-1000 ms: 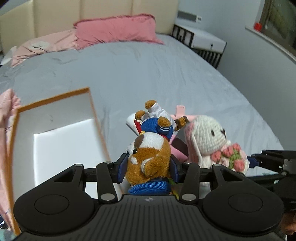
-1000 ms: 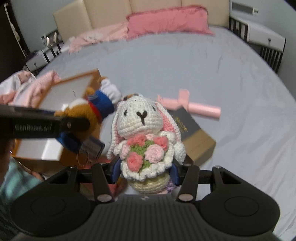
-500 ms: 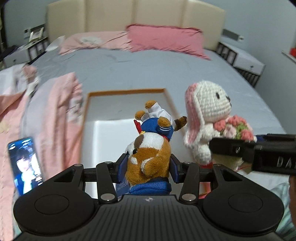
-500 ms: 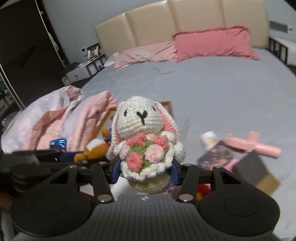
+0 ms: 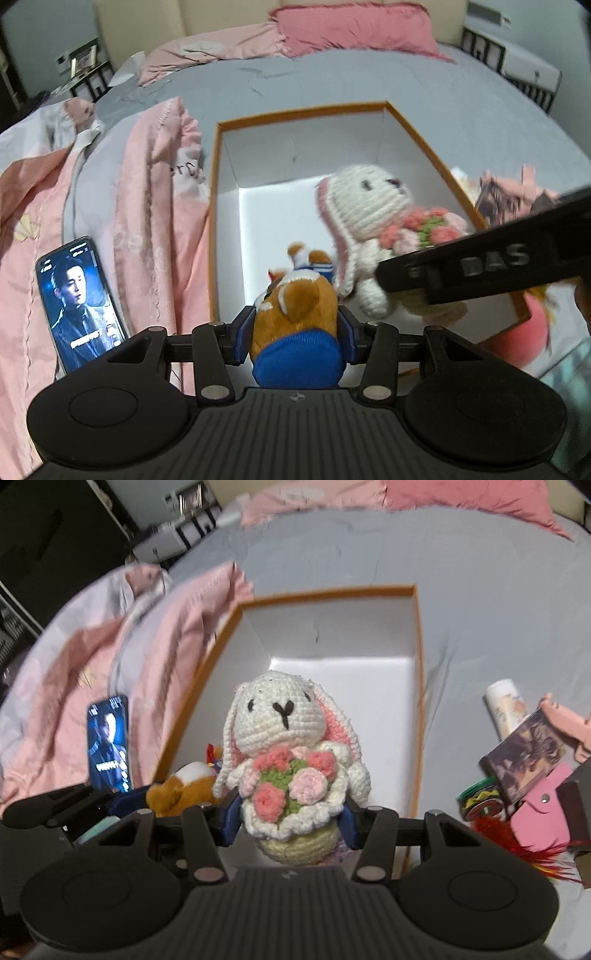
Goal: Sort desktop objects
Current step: 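Carry the dog and bunny into the white box and lower them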
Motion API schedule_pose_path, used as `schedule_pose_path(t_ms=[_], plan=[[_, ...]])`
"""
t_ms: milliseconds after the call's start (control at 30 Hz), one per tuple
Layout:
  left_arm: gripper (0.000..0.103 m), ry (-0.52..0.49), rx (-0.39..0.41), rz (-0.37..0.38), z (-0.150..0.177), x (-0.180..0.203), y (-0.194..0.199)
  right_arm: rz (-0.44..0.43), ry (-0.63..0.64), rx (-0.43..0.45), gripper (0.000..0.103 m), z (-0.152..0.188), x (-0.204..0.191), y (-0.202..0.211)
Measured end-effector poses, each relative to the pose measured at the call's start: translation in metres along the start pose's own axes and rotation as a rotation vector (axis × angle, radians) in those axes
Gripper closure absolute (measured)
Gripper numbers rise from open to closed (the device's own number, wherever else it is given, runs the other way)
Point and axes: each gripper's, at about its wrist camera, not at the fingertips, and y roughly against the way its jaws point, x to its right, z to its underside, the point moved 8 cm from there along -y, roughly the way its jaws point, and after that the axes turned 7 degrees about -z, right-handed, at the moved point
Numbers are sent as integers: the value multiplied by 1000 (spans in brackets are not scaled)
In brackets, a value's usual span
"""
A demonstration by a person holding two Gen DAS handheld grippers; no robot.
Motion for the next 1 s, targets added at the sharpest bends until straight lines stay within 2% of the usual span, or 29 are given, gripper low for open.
schedule_pose_path(t_ms=[367,500,600,667,800,1000], plan=[[47,-105,-70,-29,13,7,-21,35,10,-158,48,9,1,-40],[45,-88,-94,-3,15,2,-25,35,-15,-210,48,11,3,-50],[43,-61,-116,44,16,-3,-26,31,-31,-240,47,12,4,-57],[39,-41,-115,82,16,-5,-24,45,-21,-247,47,11,5,-58],[39,-36,-115,123,18,-3,-20,72,-25,-254,48,10,13,-57],[42,-17,-137,160,21,-10,-14,116,66,-299,47,14,7,-61]])
